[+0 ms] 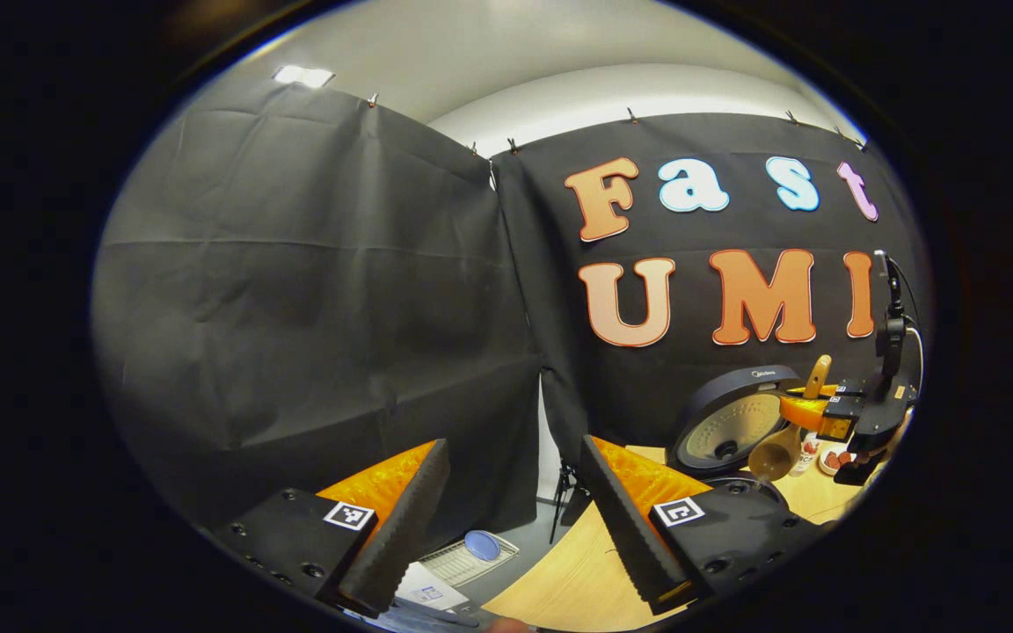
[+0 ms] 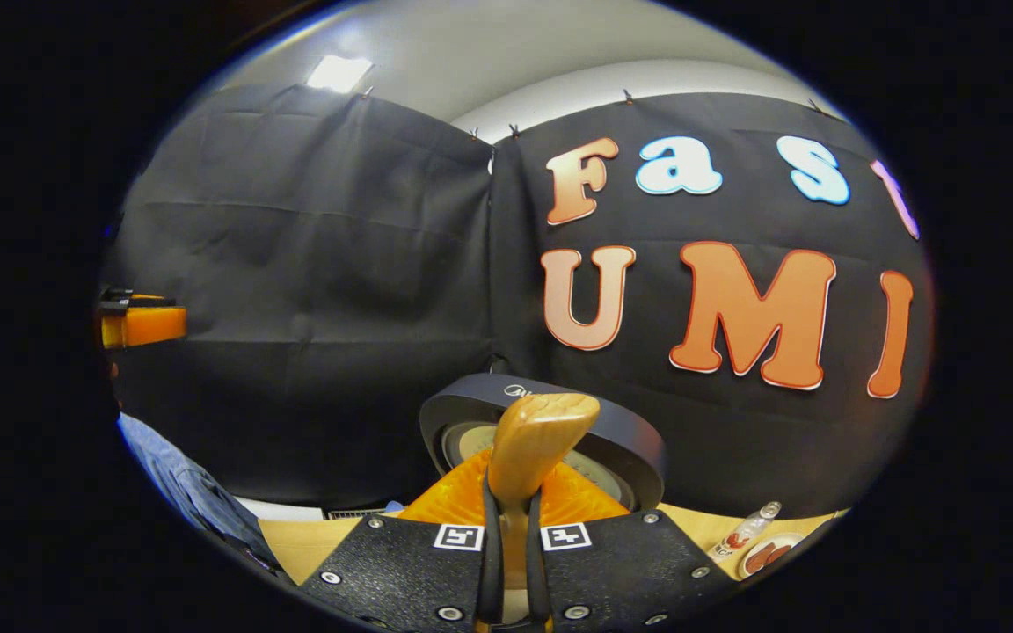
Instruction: Close the left gripper, press the button to open the rice cooker; take a wooden spoon from the chopstick holder with the right hand, scoop a spoonful of rice and pour it into the rice cooker, then put the wooden spoon back into the chopstick holder.
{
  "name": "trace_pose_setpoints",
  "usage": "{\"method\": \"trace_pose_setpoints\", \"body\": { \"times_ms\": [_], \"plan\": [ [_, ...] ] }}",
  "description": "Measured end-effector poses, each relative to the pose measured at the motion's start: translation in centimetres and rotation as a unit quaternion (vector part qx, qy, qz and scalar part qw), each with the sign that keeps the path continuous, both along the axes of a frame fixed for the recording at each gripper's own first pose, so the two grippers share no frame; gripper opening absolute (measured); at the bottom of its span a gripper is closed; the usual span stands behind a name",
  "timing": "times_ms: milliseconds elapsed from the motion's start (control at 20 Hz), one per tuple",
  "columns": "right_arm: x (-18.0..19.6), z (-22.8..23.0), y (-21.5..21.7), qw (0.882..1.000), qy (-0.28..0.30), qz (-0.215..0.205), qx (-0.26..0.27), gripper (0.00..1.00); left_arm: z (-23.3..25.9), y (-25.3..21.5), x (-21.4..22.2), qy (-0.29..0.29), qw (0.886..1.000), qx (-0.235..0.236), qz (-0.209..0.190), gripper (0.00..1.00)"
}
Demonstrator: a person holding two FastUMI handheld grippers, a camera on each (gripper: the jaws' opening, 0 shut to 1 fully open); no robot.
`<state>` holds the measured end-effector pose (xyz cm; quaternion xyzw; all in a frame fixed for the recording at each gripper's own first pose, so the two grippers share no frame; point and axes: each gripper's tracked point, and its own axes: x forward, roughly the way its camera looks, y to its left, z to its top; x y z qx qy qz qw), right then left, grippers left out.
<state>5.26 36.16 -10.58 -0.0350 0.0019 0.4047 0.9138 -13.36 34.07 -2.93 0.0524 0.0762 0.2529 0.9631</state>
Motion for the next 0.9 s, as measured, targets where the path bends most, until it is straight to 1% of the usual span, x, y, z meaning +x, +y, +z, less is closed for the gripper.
{"method": "trace_pose_setpoints", "body": {
  "times_ms": [50,100,200,300,400,500,550,650,700,750,900],
  "plan": [
    [-0.3,0.4,0.0,1.000,-0.012,0.007,-0.004,0.10,0.0,0.0,0.0,0.000,1.000,0.001,0.001,0.99],
    [-0.3,0.6,0.0,1.000,-0.021,0.010,-0.007,0.10,0.0,0.0,0.0,0.000,1.000,0.000,0.001,0.99],
    [-0.2,0.8,-0.3,1.000,-0.021,0.011,-0.002,0.10,-0.2,-0.2,0.1,0.001,1.000,-0.001,0.000,0.99],
    [0.1,0.8,-1.8,1.000,0.017,0.001,0.022,0.10,-0.2,-0.8,0.5,0.000,1.000,-0.005,-0.006,0.99],
    [0.3,2.0,-3.8,0.996,0.068,-0.016,0.064,0.10,-0.2,-1.6,1.1,-0.003,1.000,-0.011,-0.017,0.99],
    [0.8,3.3,-7.0,0.991,0.091,-0.040,0.093,0.10,0.0,-2.4,2.1,-0.008,0.999,-0.017,-0.026,0.99],
    [1.3,3.5,-8.8,0.988,0.103,-0.054,0.103,0.10,0.0,-2.9,2.4,-0.011,0.999,-0.021,-0.030,0.94],
    [2.0,2.9,-11.7,0.980,0.134,-0.078,0.125,0.10,0.1,-4.5,3.7,-0.019,0.998,-0.035,-0.040,0.94],
    [2.3,2.5,-13.8,0.976,0.143,-0.091,0.133,0.10,0.3,-5.6,4.2,-0.022,0.998,-0.043,-0.048,0.97],
    [2.5,2.1,-15.8,0.973,0.148,-0.109,0.137,0.10,0.2,-6.7,4.6,-0.024,0.997,-0.049,-0.056,1.00],
    [3.2,-0.6,-22.1,0.966,0.161,-0.156,0.130,0.10,0.8,-9.4,6.2,-0.025,0.996,-0.049,-0.073,0.94]
  ]
}}
